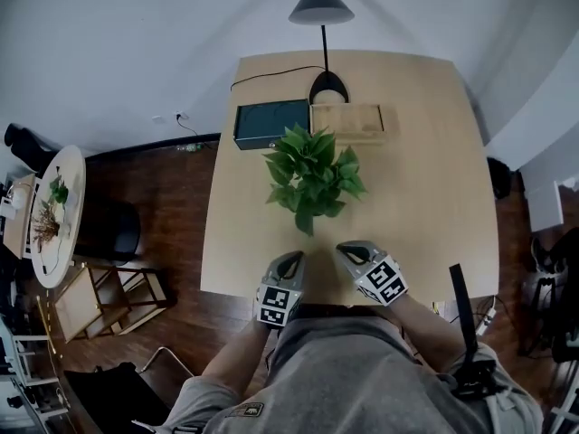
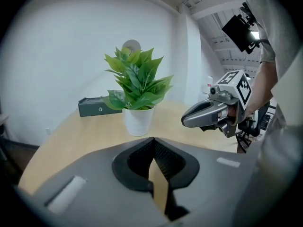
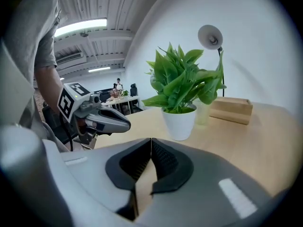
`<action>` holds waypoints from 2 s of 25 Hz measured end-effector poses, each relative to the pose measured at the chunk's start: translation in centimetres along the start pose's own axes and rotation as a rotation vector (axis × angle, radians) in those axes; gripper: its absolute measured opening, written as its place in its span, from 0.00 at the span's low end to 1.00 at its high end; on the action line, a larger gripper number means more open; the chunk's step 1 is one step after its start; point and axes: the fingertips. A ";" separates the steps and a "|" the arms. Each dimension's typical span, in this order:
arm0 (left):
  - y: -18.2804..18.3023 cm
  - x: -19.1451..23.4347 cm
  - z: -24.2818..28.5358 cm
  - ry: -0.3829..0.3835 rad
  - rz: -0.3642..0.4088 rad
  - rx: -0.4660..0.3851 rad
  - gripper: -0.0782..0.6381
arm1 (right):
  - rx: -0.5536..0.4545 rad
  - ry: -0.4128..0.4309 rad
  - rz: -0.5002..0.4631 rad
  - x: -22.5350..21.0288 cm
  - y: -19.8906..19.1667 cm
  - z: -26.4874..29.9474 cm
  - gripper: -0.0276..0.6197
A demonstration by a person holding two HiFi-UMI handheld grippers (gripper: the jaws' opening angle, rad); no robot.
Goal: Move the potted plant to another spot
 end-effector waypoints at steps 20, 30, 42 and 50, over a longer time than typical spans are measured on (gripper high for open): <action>1.1 -3.2 -8.6 -0.140 -0.063 -0.079 0.11 | -0.041 -0.093 -0.004 10.0 1.3 -2.7 0.05; -0.2 -4.6 -13.9 -0.184 -0.047 -0.118 0.11 | -0.059 -0.139 -0.012 16.0 1.6 -3.2 0.05; -1.1 -4.9 -15.4 -0.196 -0.035 -0.150 0.11 | -0.072 -0.182 -0.013 17.9 1.4 -3.6 0.05; -0.3 -5.0 -15.7 -0.200 -0.019 -0.146 0.11 | -0.067 -0.204 -0.016 17.2 1.5 -4.0 0.05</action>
Point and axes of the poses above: the fingertips, and each gripper's own axes: z forward along the fingers, x to its left, y out of its top, and after that the axes turned 4 degrees about y, right-handed
